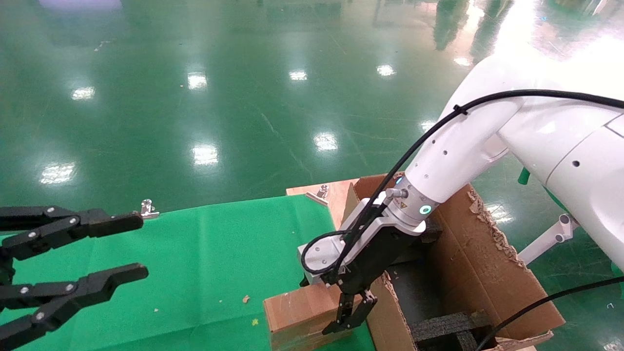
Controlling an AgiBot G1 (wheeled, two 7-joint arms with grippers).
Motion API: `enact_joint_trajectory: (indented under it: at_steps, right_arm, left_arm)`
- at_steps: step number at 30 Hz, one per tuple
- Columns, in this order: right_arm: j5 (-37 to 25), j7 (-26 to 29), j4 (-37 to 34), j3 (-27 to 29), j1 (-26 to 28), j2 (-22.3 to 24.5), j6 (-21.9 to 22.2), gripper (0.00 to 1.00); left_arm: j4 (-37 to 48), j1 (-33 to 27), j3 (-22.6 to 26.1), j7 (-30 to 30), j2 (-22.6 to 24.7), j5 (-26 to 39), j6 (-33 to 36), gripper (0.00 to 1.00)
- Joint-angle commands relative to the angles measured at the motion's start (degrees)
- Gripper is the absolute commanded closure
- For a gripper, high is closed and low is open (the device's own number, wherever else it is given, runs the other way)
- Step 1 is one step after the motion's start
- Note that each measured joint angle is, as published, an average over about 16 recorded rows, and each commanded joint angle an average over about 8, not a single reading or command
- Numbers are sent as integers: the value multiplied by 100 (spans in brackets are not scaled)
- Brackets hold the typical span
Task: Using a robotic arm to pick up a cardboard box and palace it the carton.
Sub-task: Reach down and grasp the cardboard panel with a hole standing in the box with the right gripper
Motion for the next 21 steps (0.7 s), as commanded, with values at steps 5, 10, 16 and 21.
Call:
enact_joint_trajectory:
  at_steps: [5, 10, 16, 21]
  right_arm:
    - [-2, 11, 12, 23, -12, 12, 4, 100]
    - [-4, 18, 17, 33, -18, 18, 6, 100]
    - [-8, 22, 21, 41, -22, 22, 8, 100]
    - [-11, 21, 23, 43, -22, 22, 8, 100]
  left_arm:
    - [0, 0, 0, 0, 0, 0, 0, 0]
    - [0, 0, 0, 0, 0, 0, 0, 0]
    - [0, 0, 0, 0, 0, 0, 0, 0]
    - [0, 0, 0, 0, 0, 0, 0, 0]
